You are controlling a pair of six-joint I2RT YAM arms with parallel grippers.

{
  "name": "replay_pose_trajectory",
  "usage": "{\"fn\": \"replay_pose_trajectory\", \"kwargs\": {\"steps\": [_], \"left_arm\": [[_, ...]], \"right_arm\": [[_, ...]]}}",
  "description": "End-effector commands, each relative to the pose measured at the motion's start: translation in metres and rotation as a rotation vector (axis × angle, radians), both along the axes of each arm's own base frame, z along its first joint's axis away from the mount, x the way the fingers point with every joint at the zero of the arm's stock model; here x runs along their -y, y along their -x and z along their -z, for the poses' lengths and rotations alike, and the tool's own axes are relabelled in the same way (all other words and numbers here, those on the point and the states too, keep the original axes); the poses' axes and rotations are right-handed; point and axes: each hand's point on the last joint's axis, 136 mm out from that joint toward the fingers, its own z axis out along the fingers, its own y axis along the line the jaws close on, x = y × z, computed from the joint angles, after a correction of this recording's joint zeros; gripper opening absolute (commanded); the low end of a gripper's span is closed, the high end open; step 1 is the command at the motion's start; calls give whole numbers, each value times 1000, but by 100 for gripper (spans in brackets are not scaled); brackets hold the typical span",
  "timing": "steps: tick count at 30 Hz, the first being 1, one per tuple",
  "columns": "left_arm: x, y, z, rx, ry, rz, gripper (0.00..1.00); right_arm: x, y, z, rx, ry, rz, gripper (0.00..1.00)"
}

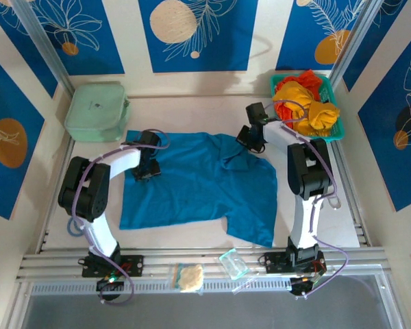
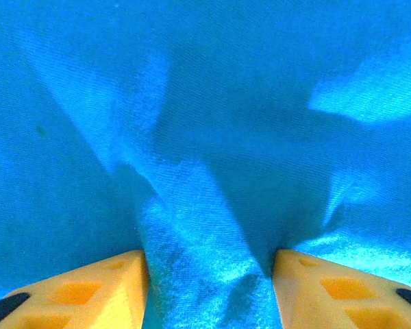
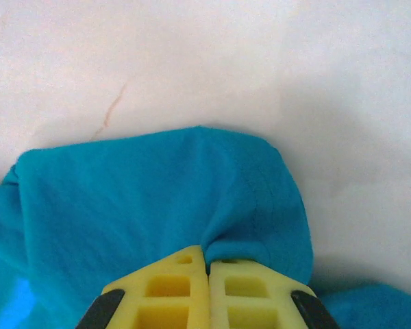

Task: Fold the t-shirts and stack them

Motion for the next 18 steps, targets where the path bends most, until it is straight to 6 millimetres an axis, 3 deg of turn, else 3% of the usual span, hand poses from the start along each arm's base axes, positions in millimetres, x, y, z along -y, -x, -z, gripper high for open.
{"fn": "replay_pose_trajectory", "kwargs": {"steps": [1, 6, 9, 14, 18], "left_arm": [[-11, 27, 13, -98, -57, 12, 52], [-10, 26, 11, -94, -53, 11, 52], [-9, 25, 9, -94, -52, 13, 52], [-9, 26, 8, -91, -46, 13, 52], [-7, 26, 8, -86, -32, 15, 57]], "right_arm": [[-5, -29, -35, 116, 39, -103, 0], [-15, -74, -87, 314, 212, -340, 0], [-3, -104, -96, 368, 452, -432, 0], [16, -148, -88, 392, 760, -484, 0], [33, -159, -68, 312, 809, -423, 30]]}}
